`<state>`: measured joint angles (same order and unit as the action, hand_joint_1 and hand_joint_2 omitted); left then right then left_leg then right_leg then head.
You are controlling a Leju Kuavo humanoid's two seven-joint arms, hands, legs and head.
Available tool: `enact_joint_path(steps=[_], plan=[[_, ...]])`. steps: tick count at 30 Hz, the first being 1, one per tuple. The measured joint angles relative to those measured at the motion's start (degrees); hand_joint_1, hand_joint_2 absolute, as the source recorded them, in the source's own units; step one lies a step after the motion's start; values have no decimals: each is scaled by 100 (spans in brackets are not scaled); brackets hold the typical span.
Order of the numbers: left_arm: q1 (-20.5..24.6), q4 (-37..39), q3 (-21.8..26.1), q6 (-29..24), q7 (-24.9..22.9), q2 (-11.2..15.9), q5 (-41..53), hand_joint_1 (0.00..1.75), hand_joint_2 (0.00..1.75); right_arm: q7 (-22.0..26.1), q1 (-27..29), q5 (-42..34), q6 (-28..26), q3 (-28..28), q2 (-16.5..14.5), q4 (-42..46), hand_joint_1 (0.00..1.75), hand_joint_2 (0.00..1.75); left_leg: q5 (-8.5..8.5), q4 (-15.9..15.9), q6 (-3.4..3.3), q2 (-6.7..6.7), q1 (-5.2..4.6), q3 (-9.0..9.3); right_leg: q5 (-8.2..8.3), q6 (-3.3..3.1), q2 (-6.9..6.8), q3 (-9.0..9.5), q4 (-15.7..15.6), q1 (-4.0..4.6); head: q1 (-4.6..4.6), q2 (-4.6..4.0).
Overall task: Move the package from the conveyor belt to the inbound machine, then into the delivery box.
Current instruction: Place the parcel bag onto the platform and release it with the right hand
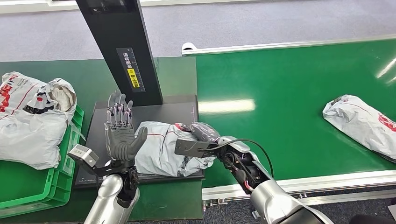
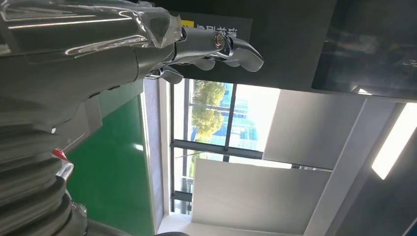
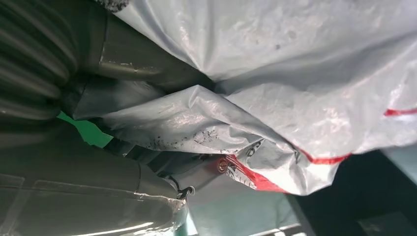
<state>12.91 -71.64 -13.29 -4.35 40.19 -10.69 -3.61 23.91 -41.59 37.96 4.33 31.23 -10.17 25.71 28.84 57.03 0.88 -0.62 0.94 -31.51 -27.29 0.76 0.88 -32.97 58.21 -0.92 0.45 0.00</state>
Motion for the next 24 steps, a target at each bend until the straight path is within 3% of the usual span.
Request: enact_joint_path(steps=[5, 8, 10, 12, 15, 17, 21, 24], plan=[[19, 26, -18, 33, -4, -2, -39, 0, 175, -1040, -97, -16, 383, 9, -66, -262, 175, 175, 0, 0, 0, 0, 0, 2, 0, 0, 0, 0, -1, 0, 1, 0], [91, 74, -70, 91, -44, -7, -41, 0, 175, -1411, -122, -145, 667, -3, -92, -399, 175, 175, 0, 0, 0, 0, 0, 7, 0, 0, 0, 3, -1, 0, 0, 0], [149, 131, -103, 102, -59, -15, -42, 0, 175, -1340, -128, -265, 687, -37, -99, -452, 87, 175, 0, 0, 0, 1, 0, 11, 0, 0, 0, 8, -1, 0, 1, 0], [175, 168, -125, 107, -61, -17, -42, 0, 175, -861, -77, -446, 541, -103, -99, -477, 0, 175, 0, 0, 0, 3, 0, 13, 0, 0, 1, 10, -1, 0, 1, 0], [176, 179, -157, 144, -82, -7, 20, 0, 175, 286, 108, -818, 140, -254, -113, -449, 0, 175, 0, 0, 0, 3, 0, 11, 1, -1, 1, 8, 0, 0, 1, 0], [172, 181, -180, 159, -144, 10, 151, 0, 175, 761, 252, -1097, -171, -379, -133, -335, 0, 175, 0, 0, 0, 0, 0, 9, 0, -1, -2, 7, 0, 1, -1, 0], [123, 186, -256, 259, -438, 74, 611, 0, 175, 1206, 602, -1952, -692, -816, -173, 126, 0, 175, 1, -1, 0, -2, 0, 4, -1, -1, -4, 4, 0, 1, 0, 0], [116, 278, -413, 222, -965, 142, 1461, 0, 175, 1461, 935, -2785, -603, -1214, -180, 573, 0, 175, 1, 0, 0, -2, -1, 2, -1, -1, -7, 4, -1, -1, 1, 0]])
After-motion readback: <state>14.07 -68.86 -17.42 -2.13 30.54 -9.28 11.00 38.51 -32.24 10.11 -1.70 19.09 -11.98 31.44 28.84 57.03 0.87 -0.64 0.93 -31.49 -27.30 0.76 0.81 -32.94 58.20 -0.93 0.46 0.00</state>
